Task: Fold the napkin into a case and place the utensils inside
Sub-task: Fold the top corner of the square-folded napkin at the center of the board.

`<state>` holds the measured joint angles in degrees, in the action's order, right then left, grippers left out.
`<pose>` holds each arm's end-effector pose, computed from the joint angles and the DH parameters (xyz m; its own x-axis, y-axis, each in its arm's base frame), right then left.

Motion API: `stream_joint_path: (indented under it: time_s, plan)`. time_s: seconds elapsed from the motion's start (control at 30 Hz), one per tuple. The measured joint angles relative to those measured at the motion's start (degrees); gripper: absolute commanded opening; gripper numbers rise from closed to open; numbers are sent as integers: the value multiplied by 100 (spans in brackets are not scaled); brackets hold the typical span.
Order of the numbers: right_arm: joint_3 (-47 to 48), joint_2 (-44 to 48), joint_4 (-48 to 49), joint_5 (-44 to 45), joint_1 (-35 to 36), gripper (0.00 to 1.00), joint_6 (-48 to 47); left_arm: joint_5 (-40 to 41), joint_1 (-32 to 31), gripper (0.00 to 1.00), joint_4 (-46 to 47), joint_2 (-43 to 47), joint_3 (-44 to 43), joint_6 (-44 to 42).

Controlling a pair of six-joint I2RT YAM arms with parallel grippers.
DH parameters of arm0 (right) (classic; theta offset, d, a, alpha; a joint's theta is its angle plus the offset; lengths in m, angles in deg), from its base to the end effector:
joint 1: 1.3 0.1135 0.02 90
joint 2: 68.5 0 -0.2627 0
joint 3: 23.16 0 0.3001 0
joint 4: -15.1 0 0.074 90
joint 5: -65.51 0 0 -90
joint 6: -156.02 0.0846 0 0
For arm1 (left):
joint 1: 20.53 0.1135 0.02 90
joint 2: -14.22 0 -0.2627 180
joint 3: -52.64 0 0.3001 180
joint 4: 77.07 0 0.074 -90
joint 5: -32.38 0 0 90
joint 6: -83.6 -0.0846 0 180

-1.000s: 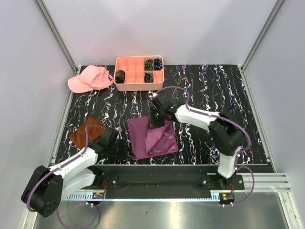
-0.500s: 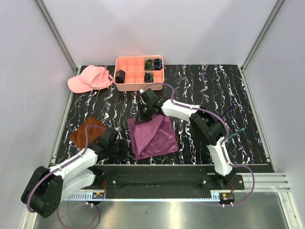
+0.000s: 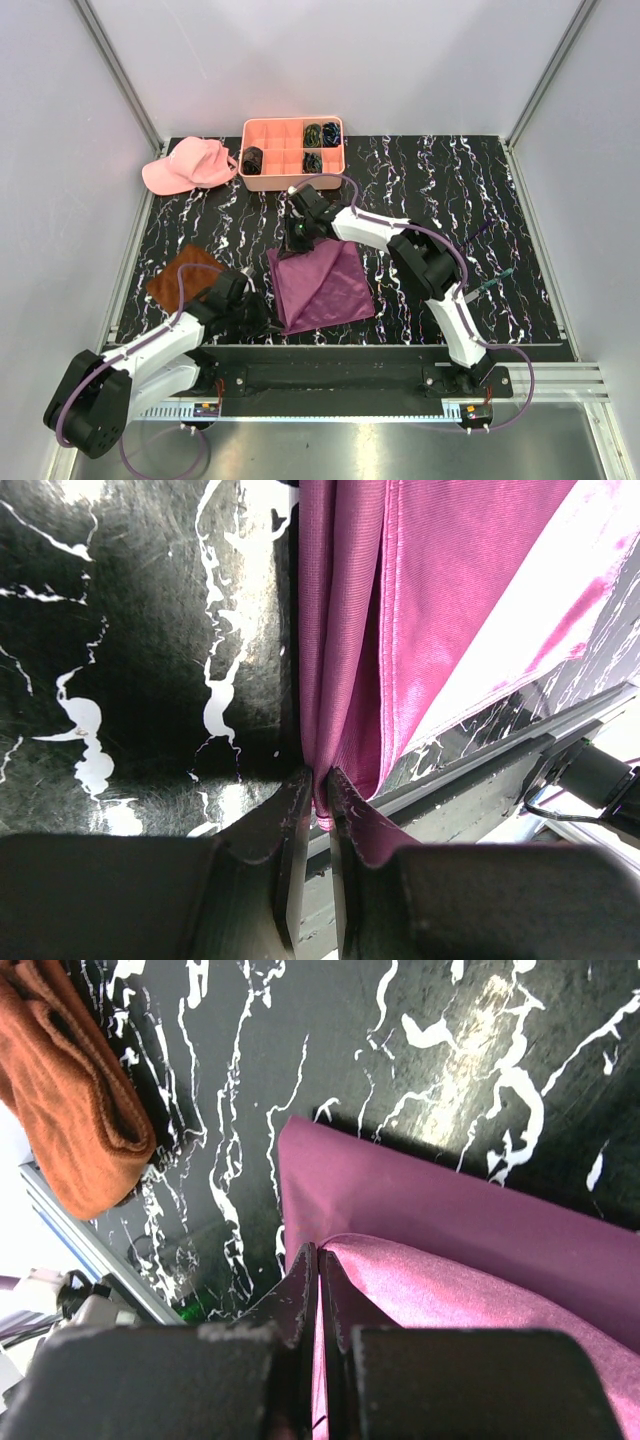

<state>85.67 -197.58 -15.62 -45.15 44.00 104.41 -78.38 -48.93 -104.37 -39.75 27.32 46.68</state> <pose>0.3752 0.4216 0.0946 -0.9384 -0.1221 -0.3234 -0.3045 0.7350 0.6059 0.1745 -0.1284 0.0552 -0.9329 -0.3454 -0.1015 -0.2107 0.7524 -0.6241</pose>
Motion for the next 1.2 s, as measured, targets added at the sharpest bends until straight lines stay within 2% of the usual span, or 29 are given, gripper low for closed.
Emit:
stream_joint_path:
  time_s: [0.7, 0.8, 0.83, 0.87, 0.93, 0.97, 1.03, 1.07, 1.13, 1.17, 1.2]
  plan:
    - [566, -483, 7, -131, -33, 1, 33, 0, 0, 18, 37, 68, 42, 55]
    - [566, -538, -2, -140, -37, 4, 44, 0, 0, 24, 37, 74, 42, 63]
    - [566, -542, 0, -142, -44, 5, 46, 0, 0, 32, 33, 90, 44, 81]
    - [566, -542, 2, -142, -52, 7, 46, 2, 0, 35, 17, 122, 44, 94]
    - [568, -542, 2, -146, -79, 13, 46, 2, 0, 39, -15, 229, 44, 131]
    - [568, -542, 2, -149, -94, 24, 44, 13, 0, 44, -76, 328, 44, 173]
    - [568, -542, 2, -155, -129, 33, 55, 44, 0, 47, -286, 584, 42, 251]
    - [568, -542, 4, -160, -149, 43, 52, 68, 0, 49, -448, 752, 26, 295]
    - [584, -542, -15, -166, -184, 53, 46, 181, 0, 49, -844, 1099, -59, 387]
    - [610, -542, -44, -173, -203, 63, 31, 260, 0, 49, -1088, 1281, -153, 428]
    - [645, -540, -68, -186, -221, 67, 17, 358, 0, 49, -1305, 1445, -264, 461]
